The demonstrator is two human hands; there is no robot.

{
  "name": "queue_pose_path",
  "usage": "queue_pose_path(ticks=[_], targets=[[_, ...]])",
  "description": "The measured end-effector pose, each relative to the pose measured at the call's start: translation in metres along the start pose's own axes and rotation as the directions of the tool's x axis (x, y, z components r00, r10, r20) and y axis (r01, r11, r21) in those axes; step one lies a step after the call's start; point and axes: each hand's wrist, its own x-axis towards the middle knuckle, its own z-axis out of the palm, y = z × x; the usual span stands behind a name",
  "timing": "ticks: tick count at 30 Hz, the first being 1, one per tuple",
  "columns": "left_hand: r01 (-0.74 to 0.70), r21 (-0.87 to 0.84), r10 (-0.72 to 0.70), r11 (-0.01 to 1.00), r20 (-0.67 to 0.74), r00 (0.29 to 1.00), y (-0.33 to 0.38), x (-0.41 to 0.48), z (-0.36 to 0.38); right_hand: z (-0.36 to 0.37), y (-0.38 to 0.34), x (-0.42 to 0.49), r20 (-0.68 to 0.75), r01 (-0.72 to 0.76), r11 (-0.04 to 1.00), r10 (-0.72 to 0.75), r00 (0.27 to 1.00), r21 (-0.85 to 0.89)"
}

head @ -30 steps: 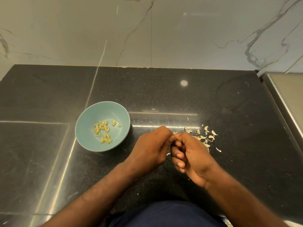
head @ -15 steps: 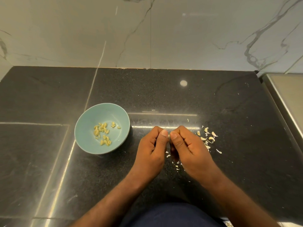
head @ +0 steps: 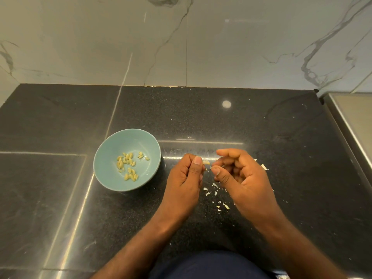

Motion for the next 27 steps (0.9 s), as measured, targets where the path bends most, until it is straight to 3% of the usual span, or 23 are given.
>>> queue_pose_path(ticks=[3,6,10,16,21,23,27], targets=[[-0.096,0.143,0.091,0.985,0.042,0.995,-0.003,0.002,-0.002,-0.001,-0.006,0.004,0.099,-0.1,0.995,0.097,0.99,0.029],[-0.16,0.227,0.149,0.961,0.064,0.987,-0.003,0.002,-0.003,-0.001,-0.008,0.006,0.096,-0.133,0.989,0.126,0.987,0.067],[-0.159,0.22,0.148,0.962,0.068,0.987,-0.004,0.001,-0.003,0.0,-0.004,0.006,0.055,-0.126,0.985,0.121,0.991,0.119],[-0.011,0.027,0.007,1.0,0.122,0.993,0.004,-0.001,0.0,0.002,-0.005,0.002,-0.061,-0.026,0.998,0.029,0.998,0.053],[-0.143,0.223,0.116,0.964,0.127,0.985,0.001,0.001,-0.004,-0.001,-0.007,0.003,0.008,-0.079,0.997,0.079,0.997,0.019],[-0.213,0.327,0.171,0.921,0.153,0.973,-0.002,0.002,-0.007,-0.002,-0.006,0.003,0.027,-0.085,0.995,0.087,0.996,-0.054],[-0.252,0.415,0.202,0.874,0.161,0.966,-0.005,0.005,-0.01,0.005,0.003,0.001,0.126,0.122,0.901,-0.076,0.989,-0.416]])
